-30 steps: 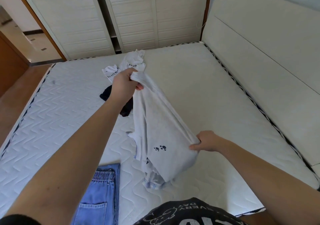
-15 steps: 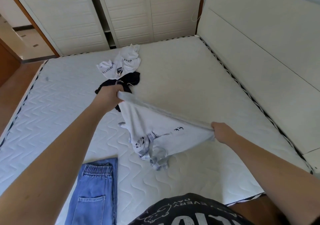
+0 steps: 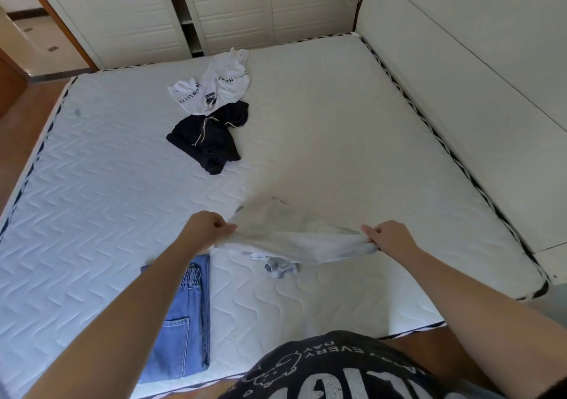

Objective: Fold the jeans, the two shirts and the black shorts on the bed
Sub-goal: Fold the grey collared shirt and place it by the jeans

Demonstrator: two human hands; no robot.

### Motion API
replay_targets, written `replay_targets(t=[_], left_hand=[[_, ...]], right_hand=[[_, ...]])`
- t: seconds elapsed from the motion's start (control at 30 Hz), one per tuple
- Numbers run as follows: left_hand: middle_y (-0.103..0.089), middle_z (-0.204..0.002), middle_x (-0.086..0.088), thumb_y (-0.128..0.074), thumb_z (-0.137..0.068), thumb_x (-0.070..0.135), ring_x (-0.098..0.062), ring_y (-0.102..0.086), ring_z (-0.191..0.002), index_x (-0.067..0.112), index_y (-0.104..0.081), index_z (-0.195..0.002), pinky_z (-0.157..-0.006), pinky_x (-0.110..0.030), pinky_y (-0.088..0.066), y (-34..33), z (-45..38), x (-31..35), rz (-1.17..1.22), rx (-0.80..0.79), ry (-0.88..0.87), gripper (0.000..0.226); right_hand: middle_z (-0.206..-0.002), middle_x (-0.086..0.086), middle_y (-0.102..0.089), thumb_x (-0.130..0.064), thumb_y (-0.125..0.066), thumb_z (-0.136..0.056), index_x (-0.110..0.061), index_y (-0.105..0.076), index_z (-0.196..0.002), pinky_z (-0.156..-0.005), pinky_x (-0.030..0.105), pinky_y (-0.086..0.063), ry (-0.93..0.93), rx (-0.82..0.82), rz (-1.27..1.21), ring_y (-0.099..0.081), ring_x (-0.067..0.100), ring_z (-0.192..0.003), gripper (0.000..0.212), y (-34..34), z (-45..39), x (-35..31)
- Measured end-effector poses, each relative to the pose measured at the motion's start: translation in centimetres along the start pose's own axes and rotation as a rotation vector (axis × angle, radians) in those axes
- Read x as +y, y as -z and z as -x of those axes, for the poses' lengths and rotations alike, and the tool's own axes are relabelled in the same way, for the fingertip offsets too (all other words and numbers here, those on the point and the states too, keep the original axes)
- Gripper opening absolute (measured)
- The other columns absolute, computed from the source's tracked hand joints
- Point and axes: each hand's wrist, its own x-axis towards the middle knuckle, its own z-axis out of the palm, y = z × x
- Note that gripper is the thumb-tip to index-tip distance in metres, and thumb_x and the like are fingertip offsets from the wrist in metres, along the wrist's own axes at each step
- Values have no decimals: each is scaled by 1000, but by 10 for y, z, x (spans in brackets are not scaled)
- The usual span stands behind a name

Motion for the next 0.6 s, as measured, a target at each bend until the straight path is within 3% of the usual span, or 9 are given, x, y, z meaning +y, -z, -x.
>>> replay_targets(t=[0.07,0.17,0.23,0.3,0.37,0.43,0.6], left_hand=[[-65,-73,-2,-81,-78,22,-20,-59,-59,13,-66,-86,-47,-24,-45,-25,8,-13,139,-8,45,19],[-62,-78,-3,-75,-75,5,-15,-57,-56,14,-65,-91,-41,-16,-42,-59,16,-30,150,-60,113,21],[-63,-82,-8,-69,-80,5,-19,-60,-64,11,-67,-92,-50,-19,-43,-76,18,-43,111,-27,138,13],[-67,-90,-15,-61,-90,12,-29,-63,-85,4,-68,-93,-66,-29,-42,-88,17,-58,1,23,150,11],[-66,-96,-17,-50,-100,19,-35,-62,-99,0,-65,-97,-77,-35,-41,-97,18,-70,-94,34,149,24],[-64,-96,-16,-43,-105,22,-36,-60,-102,2,-61,-100,-78,-37,-40,-101,23,-76,-157,34,144,28],[-65,-87,-16,-44,-104,25,-35,-62,-87,5,-57,-94,-68,-34,-37,-111,27,-92,-73,73,153,26]], right_hand=[[-47,-1,-41,-48,-57,-95,-18,-41,-51,-48,25,-29,4,39,33,-42,16,-46,55,-14,4,4],[-65,2,-52,-38,-75,-83,-16,-53,-84,-56,29,-36,-22,-10,-80,-52,22,-64,31,-32,11,14],[-90,8,-62,-36,-79,-79,-16,-53,-115,-71,31,-43,-57,-107,-29,-59,25,-85,48,-44,13,22],[-114,9,-62,-41,-76,-80,-12,-55,-123,-84,30,-46,-77,-221,171,-59,25,-106,56,-54,13,27],[-98,5,-62,-50,-71,-80,-12,-61,-96,-68,27,-45,-124,-303,289,-60,21,-92,42,-62,14,30],[-74,0,-53,-58,-69,-77,-17,-50,-69,-52,25,-35,-189,-308,273,-54,17,-71,46,-70,16,37],[-67,-1,-53,-58,-65,-81,-18,-47,-62,-51,25,-33,-264,-220,108,-56,19,-69,48,-87,26,52]])
